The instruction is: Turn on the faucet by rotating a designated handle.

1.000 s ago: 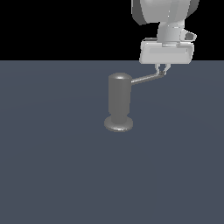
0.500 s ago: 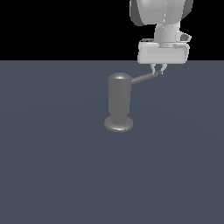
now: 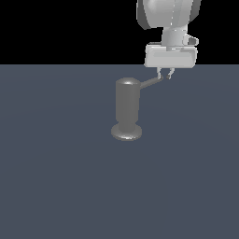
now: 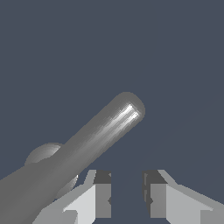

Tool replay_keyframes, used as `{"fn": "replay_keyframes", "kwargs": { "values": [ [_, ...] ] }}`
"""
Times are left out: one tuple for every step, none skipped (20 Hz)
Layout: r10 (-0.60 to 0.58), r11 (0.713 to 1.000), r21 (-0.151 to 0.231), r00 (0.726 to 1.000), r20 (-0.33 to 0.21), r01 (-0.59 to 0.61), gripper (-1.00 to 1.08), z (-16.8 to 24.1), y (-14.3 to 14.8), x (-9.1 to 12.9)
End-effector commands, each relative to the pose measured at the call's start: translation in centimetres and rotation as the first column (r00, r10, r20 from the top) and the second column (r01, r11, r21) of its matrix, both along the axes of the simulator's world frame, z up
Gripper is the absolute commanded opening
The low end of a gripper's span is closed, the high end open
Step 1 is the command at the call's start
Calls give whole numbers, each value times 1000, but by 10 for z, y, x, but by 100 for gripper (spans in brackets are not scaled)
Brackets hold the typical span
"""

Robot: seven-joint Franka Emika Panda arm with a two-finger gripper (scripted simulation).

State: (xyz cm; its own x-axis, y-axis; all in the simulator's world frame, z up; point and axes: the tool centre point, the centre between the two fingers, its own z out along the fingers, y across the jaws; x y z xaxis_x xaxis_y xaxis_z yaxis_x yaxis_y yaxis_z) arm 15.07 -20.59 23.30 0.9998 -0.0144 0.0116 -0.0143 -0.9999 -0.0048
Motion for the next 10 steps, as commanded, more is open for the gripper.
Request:
{"fn": "replay_keyframes", "kwargs": {
  "values": [
    [-11,1000,-4,1000,-9,11,-100,-13,-7,3],
    [-12,1000,-4,1000,-9,12,-100,-13,-7,5],
    [-12,1000,-4,1000,-9,12,-100,-13,-7,7],
    [-13,1000,-4,1000,-10,13,-100,-13,-7,8],
    [-13,1000,-4,1000,-10,13,-100,-13,-7,10],
    [-14,1000,-4,1000,-10,14,-100,-14,-7,11],
    [-14,1000,-4,1000,-10,14,-100,-14,-7,13],
    [-15,1000,-4,1000,-11,15,-100,-14,-8,15],
    [-15,1000,-4,1000,-11,15,-100,-14,-7,16],
    [-15,1000,-4,1000,-11,15,-100,-14,-7,16]
  ]
}}
